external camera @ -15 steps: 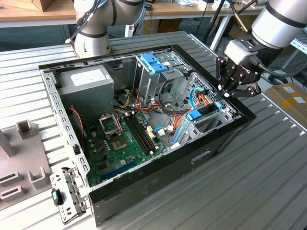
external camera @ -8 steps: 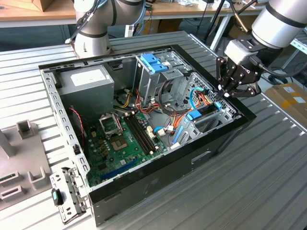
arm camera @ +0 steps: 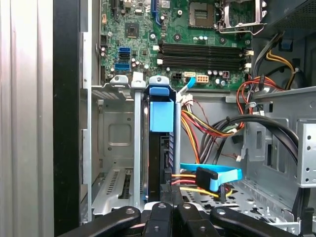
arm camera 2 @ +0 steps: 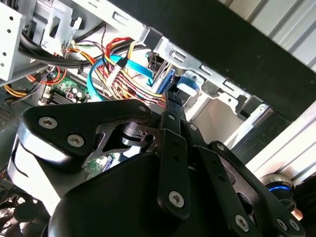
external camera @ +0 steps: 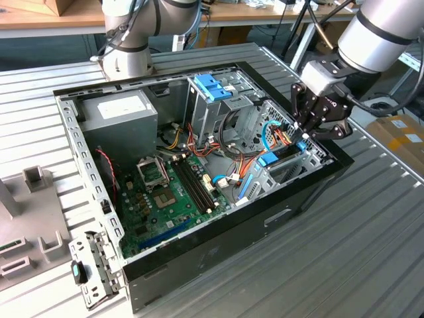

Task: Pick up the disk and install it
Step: 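Insert the second disk wire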

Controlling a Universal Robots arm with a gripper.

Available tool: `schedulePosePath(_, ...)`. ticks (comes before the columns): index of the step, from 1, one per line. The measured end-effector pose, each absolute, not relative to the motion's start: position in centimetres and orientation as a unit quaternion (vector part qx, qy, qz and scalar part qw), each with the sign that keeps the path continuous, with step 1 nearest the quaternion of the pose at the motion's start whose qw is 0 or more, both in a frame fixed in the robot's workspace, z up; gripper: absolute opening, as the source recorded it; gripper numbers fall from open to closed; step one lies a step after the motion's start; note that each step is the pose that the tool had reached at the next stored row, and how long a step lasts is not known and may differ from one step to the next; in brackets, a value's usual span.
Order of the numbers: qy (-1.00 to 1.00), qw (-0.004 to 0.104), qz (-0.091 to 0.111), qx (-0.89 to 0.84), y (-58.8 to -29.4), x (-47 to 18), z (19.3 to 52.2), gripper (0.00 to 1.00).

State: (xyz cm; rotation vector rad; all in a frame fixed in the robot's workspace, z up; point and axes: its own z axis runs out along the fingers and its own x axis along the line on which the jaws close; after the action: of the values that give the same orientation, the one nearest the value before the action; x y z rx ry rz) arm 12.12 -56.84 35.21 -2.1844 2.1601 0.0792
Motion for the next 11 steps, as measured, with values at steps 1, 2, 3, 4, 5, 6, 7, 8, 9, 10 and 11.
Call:
schedulePosePath(1, 0.703, 0.034, 0.026, -0.710, -56.84, 12.02, 35.14, 0.10)
schedulePosePath(2, 0.702, 0.034, 0.026, -0.710, -56.84, 11.97, 35.08, 0.10)
schedulePosePath(3, 0.703, 0.034, 0.026, -0.710, -56.84, 11.91, 35.02, 0.10)
schedulePosePath(4, 0.702, 0.034, 0.026, -0.710, -56.84, 11.87, 34.95, 0.10)
schedulePosePath(5, 0.702, 0.034, 0.026, -0.710, -56.84, 11.83, 34.82, 0.10)
schedulePosePath(6, 0.702, 0.034, 0.026, -0.710, -56.84, 11.82, 34.71, 0.10)
schedulePosePath(7, 0.702, 0.034, 0.026, -0.710, -56.84, 11.81, 34.63, 0.10)
schedulePosePath(8, 0.702, 0.034, 0.026, -0.710, -56.84, 11.81, 34.55, 0.10)
schedulePosePath(9, 0.702, 0.034, 0.026, -0.710, -56.84, 11.81, 34.50, 0.10)
schedulePosePath(10, 0.702, 0.034, 0.026, -0.710, -56.84, 11.80, 34.43, 0.10)
schedulePosePath(11, 0.702, 0.034, 0.026, -0.710, -56.84, 11.79, 34.38, 0.10)
